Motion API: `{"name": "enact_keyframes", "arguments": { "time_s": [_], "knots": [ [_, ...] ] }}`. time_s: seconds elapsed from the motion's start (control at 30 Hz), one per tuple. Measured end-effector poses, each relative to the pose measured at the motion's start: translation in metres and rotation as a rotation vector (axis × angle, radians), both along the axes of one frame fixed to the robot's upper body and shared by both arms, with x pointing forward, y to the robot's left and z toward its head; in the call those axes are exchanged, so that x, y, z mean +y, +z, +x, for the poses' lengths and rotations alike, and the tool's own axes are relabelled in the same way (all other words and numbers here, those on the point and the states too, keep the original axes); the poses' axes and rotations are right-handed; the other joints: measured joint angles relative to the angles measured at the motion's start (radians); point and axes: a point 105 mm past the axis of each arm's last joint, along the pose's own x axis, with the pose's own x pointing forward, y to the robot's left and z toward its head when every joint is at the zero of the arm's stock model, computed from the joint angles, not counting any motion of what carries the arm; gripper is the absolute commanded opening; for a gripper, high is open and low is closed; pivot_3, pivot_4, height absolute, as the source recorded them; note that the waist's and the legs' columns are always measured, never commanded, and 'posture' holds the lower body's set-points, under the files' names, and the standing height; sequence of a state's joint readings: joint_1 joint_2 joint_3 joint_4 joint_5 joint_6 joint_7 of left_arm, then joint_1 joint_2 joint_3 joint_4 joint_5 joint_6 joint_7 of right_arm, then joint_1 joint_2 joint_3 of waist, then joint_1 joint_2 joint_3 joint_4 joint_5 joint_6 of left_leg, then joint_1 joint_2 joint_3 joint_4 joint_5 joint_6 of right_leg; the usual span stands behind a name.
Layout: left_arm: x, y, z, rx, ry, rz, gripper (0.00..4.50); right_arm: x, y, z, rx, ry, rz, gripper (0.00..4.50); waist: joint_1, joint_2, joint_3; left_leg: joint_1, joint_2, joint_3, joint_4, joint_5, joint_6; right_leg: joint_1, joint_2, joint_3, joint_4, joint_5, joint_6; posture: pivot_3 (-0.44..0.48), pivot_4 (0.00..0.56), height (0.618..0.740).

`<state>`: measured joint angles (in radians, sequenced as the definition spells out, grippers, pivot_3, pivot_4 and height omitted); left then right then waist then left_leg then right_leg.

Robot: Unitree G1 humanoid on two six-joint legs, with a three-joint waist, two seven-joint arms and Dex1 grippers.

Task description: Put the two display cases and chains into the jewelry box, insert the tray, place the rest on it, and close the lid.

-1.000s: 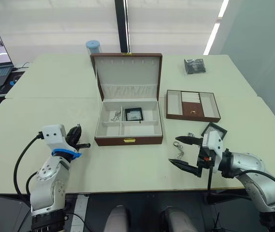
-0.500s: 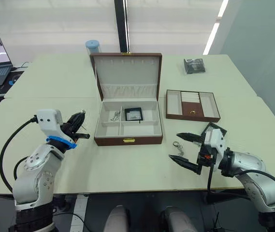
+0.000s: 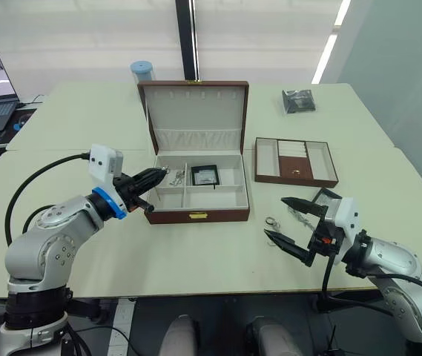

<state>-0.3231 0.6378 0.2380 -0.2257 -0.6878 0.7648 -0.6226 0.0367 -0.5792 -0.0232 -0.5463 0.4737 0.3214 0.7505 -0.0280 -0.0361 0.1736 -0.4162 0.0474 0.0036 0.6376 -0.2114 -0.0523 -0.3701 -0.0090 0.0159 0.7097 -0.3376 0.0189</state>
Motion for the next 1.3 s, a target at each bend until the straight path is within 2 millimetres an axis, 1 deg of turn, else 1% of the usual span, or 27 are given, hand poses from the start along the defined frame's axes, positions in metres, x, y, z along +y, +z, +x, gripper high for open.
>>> {"name": "enact_keyframes", "arguments": {
  "time_s": [0.2,0.3,0.53,0.6,0.63,0.87,0.93,1.0,1.03,1.1,1.17,1.3],
  "knots": [
    [0.001,-0.012,0.000,0.058,-0.032,0.016,0.00,-0.002,-0.002,-0.003,0.005,-0.036,0.004,4.50,0.000,0.000,0.000,0.000,0.000,0.000,-0.001,0.000,0.000,-0.001,0.000,0.000,-0.001,0.000,0.000,0.000,0.150,0.740],
    [-0.001,-0.015,0.000,0.068,-0.045,0.024,0.00,-0.002,-0.001,-0.003,0.001,-0.045,0.006,4.50,0.001,0.000,0.000,0.000,0.000,0.000,-0.001,0.000,0.000,-0.001,0.000,0.000,-0.001,0.000,0.000,0.000,0.150,0.740],
    [0.003,-0.021,0.000,0.086,-0.029,0.034,0.00,-0.003,-0.002,-0.003,0.003,-0.052,0.007,4.50,0.000,0.000,0.000,0.000,0.000,0.000,-0.001,0.000,0.000,-0.001,0.000,0.000,-0.001,0.000,0.000,0.000,0.150,0.740],
    [0.004,-0.023,0.000,0.092,-0.024,0.037,0.71,-0.002,-0.002,-0.003,0.003,-0.050,0.006,4.50,0.000,0.000,0.000,0.000,0.000,0.000,-0.001,0.000,0.000,-0.001,0.000,0.000,-0.001,0.000,0.000,0.000,0.150,0.740],
    [0.005,-0.024,0.000,0.093,-0.022,0.037,0.95,-0.002,-0.002,-0.003,0.003,-0.049,0.006,4.50,0.000,0.000,0.000,0.000,0.000,0.000,-0.001,0.000,0.000,-0.001,0.000,0.000,-0.001,0.000,0.000,0.000,0.150,0.740],
    [0.005,-0.024,-0.001,0.087,-0.020,0.032,3.07,-0.004,-0.004,-0.002,0.015,-0.047,0.002,4.50,0.001,0.000,0.000,0.000,0.000,0.000,-0.002,0.000,0.000,-0.001,0.000,0.000,-0.001,0.000,0.000,0.000,0.150,0.740],
    [0.006,-0.028,-0.002,0.097,-0.018,0.029,3.78,-0.004,-0.005,-0.003,0.019,-0.042,0.000,4.50,0.000,0.000,0.000,0.000,0.000,0.000,-0.002,0.000,0.000,-0.001,0.000,0.000,-0.001,0.000,0.000,0.000,0.150,0.740],
    [0.007,-0.028,-0.003,0.101,-0.018,0.023,4.40,-0.004,-0.005,-0.002,0.019,-0.036,-0.005,4.50,0.001,0.000,0.000,0.000,0.000,0.000,-0.002,0.000,0.000,-0.001,0.000,0.000,-0.001,0.000,0.000,0.000,0.150,0.740],
    [0.007,-0.027,-0.003,0.097,-0.020,0.020,4.49,-0.005,-0.005,-0.001,0.019,-0.035,-0.008,4.50,0.001,0.000,0.000,0.000,0.000,0.000,-0.002,0.000,0.000,-0.001,0.000,0.000,-0.001,0.000,0.000,0.000,0.150,0.740],
    [0.008,-0.026,-0.005,0.087,-0.037,0.025,4.49,-0.007,-0.007,0.000,0.027,-0.033,-0.017,4.50,0.001,0.000,0.000,0.000,0.000,0.000,-0.002,0.000,0.000,-0.001,0.000,0.000,-0.001,0.000,0.000,0.000,0.150,0.740],
    [0.014,-0.026,-0.009,0.087,-0.056,0.049,4.49,-0.013,-0.008,0.002,0.032,-0.039,-0.034,4.50,-0.001,0.000,0.000,0.000,0.000,0.001,-0.003,0.000,0.000,-0.001,0.000,0.000,-0.002,0.000,0.000,0.000,0.150,0.740],
    [0.045,-0.019,-0.016,0.077,-0.043,0.102,4.49,-0.040,-0.003,0.008,0.042,-0.084,-0.061,4.50,-0.001,0.000,0.000,0.000,0.001,0.000,-0.004,0.000,0.000,-0.001,0.000,0.000,-0.002,0.000,0.000,0.000,0.150,0.740]
  ]
}}
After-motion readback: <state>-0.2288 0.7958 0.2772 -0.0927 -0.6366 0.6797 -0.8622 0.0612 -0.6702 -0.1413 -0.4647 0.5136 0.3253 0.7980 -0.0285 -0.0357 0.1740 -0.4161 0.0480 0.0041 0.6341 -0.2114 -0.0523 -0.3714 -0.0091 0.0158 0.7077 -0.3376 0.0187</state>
